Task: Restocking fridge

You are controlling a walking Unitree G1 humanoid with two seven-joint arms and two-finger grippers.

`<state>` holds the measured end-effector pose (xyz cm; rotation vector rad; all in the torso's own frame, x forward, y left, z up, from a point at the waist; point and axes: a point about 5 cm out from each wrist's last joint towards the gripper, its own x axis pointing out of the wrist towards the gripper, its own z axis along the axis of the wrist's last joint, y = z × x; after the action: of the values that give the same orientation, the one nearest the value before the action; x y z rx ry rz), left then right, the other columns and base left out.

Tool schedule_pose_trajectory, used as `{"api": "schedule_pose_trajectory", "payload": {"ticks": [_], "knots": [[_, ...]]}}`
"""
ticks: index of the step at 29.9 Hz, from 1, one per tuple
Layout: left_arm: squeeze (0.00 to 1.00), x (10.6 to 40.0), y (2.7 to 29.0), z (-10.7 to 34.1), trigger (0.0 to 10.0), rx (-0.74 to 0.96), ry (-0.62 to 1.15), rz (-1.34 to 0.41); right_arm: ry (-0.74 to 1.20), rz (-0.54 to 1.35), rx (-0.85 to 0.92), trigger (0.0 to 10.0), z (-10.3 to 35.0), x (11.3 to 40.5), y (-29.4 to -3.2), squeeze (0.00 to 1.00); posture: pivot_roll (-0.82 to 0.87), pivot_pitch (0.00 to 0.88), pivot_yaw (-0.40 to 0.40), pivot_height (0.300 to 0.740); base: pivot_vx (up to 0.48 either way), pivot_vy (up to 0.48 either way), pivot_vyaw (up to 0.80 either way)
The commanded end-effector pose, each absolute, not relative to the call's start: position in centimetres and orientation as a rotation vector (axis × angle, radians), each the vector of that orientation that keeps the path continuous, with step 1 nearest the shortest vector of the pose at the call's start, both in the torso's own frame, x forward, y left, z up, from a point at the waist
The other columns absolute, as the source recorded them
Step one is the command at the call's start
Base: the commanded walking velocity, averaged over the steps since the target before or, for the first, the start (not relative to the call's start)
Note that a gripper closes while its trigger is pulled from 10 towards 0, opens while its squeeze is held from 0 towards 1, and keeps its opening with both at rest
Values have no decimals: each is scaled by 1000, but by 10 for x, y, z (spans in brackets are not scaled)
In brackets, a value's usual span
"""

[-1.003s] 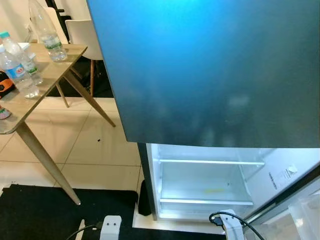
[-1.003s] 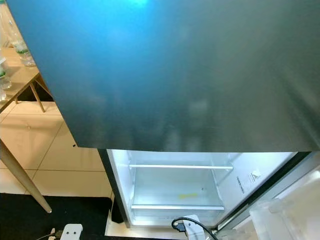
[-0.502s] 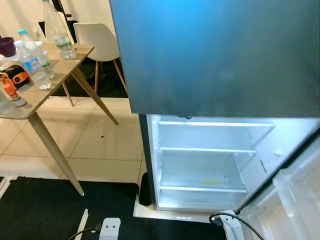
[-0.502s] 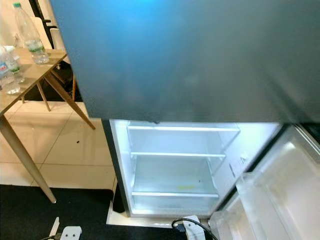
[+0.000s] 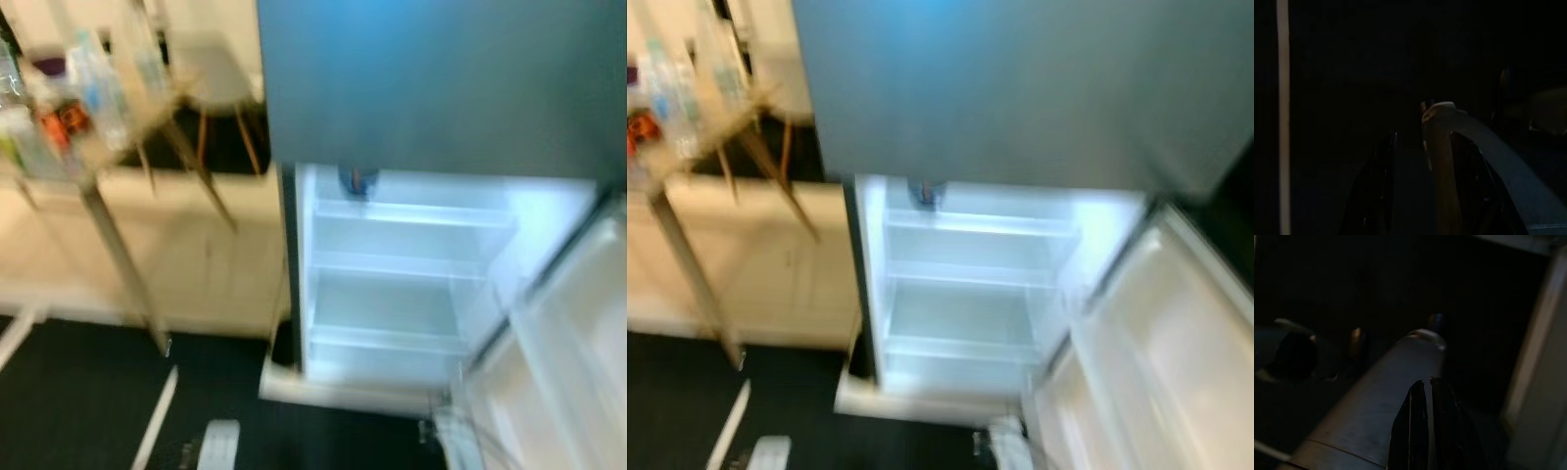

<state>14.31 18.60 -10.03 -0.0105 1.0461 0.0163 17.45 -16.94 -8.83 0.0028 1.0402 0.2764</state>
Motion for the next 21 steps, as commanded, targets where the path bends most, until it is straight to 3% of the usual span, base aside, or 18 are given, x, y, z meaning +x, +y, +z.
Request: {"api": "schedule_pose_trajectory", "payload": {"ticks": [1, 10, 21], "knots": [[0, 138, 187, -102, 10000, -2, 1066, 14, 1053, 276, -11, 10000, -89, 173, -173, 0, -2, 66, -3, 740, -337, 0, 0], [0, 138, 187, -102, 10000, 3, 1066, 10, 1054, 283, -11, 10000, -89, 172, -172, 0, 0, 63, -3, 740, -332, 0, -686], [0, 138, 188, -102, 10000, 6, 1067, 6, 1062, 288, -15, 10000, -90, 171, -173, 0, 0, 60, -2, 740, -325, 0, -73]]}}
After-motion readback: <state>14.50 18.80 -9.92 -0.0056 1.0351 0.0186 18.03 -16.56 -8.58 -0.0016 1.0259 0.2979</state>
